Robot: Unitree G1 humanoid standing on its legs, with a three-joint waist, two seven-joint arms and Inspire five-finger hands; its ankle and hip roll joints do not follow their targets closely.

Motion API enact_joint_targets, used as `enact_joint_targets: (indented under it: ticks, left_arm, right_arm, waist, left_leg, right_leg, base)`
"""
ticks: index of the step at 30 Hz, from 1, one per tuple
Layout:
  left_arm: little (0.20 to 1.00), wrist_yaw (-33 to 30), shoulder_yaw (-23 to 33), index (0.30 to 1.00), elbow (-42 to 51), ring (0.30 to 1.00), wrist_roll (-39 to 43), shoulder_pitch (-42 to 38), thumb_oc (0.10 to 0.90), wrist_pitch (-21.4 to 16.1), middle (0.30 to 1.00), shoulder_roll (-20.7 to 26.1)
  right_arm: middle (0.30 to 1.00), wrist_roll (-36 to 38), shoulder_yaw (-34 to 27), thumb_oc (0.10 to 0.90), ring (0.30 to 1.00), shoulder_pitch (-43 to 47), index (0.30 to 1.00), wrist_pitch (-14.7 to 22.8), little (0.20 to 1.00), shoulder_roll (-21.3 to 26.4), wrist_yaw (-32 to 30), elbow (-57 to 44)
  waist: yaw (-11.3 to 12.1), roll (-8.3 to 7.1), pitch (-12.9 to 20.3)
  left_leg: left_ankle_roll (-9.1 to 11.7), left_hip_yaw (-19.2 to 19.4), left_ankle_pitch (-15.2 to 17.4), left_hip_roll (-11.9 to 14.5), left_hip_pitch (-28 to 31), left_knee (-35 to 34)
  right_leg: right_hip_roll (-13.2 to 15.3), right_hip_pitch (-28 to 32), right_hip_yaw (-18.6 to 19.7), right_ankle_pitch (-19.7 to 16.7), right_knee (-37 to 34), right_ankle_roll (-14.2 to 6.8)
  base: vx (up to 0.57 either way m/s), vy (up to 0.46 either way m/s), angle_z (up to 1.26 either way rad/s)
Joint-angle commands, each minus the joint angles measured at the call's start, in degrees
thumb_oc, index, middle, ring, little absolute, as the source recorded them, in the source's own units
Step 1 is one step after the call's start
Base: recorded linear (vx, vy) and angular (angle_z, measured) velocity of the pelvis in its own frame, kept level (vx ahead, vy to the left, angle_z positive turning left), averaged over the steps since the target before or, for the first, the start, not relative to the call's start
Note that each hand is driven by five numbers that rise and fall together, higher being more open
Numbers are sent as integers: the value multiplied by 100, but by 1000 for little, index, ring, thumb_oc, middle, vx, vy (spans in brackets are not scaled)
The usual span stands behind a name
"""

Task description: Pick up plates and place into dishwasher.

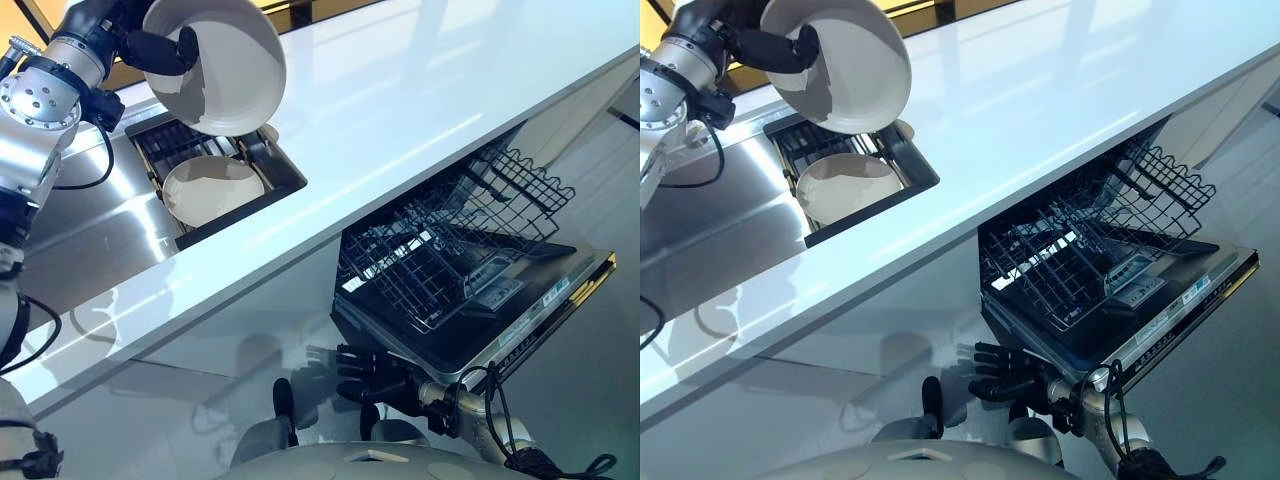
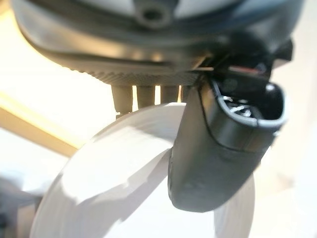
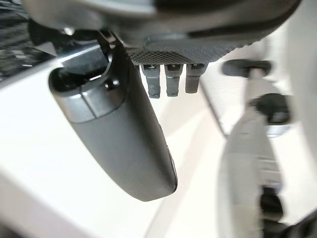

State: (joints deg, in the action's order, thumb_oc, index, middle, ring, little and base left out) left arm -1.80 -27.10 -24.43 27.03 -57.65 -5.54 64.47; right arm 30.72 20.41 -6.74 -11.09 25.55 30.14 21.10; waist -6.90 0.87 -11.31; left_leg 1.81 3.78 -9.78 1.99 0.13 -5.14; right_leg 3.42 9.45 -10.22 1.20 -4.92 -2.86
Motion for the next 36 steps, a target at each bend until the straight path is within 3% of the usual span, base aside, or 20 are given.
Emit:
enact_joint_targets:
  ticks: [1,4,8,17,20,28,36]
  left_arm:
    - [200,-790,1197,300,41,300,-4,67,100,-947,300,21]
    - [200,-776,1842,300,561,300,151,919,100,-1252,300,-265]
    - [200,-761,2332,300,1293,300,-27,1751,100,-1354,300,-695]
    - [200,-353,2673,300,1970,300,-546,2695,100,-1608,300,-1082]
    - [200,-234,2700,300,1955,300,-513,2805,100,-1663,300,-1154]
    - [200,-328,2538,300,1827,300,-588,2784,100,-1887,300,-1418]
    - [200,-387,2334,300,1795,300,-821,2681,100,-1966,300,-1983]
  right_arm:
    - [900,585,-463,800,900,-104,900,430,900,332,345,-1039]
    - [900,992,-875,800,900,-219,900,481,900,491,570,-1566]
    - [900,1658,-1401,800,900,-273,900,363,900,462,762,-2150]
    - [900,2504,-2176,800,900,-70,900,-400,900,487,1475,-3108]
    - [900,2651,-2317,800,900,77,900,-491,900,528,1442,-3156]
    - [900,2822,-2537,800,900,412,900,-29,900,630,1192,-3357]
    - [900,3114,-2520,800,900,730,900,231,900,191,941,-3678]
  waist:
    - [-18,16,521]
    - [-64,-22,555]
    - [-98,-56,592]
    - [-119,-117,606]
    - [-119,-132,608]
    - [-227,-119,591]
    - [-289,-96,618]
  left_leg:
    - [50,194,1125,-292,773,14]
    - [52,229,1135,-275,803,14]
    - [47,266,1151,-251,846,14]
    - [21,326,1147,-238,867,14]
    - [15,340,1133,-236,858,14]
    - [-4,456,1093,-228,848,14]
    - [-41,542,1025,-238,778,14]
  right_leg:
    - [73,-230,168,-274,6,-300]
    - [58,-219,210,-262,12,-286]
    - [49,-199,228,-255,18,-283]
    - [19,-200,256,-280,18,-293]
    - [12,-214,263,-299,12,-289]
    - [-20,-265,350,-351,16,-273]
    - [-31,-358,445,-434,14,-263]
  base:
    - [-51,-18,-23]
    - [-35,-3,-10]
    - [-18,-8,-10]
    - [-9,-4,-1]
    - [-19,-5,-4]
    - [-23,6,-14]
    - [-26,5,-7]
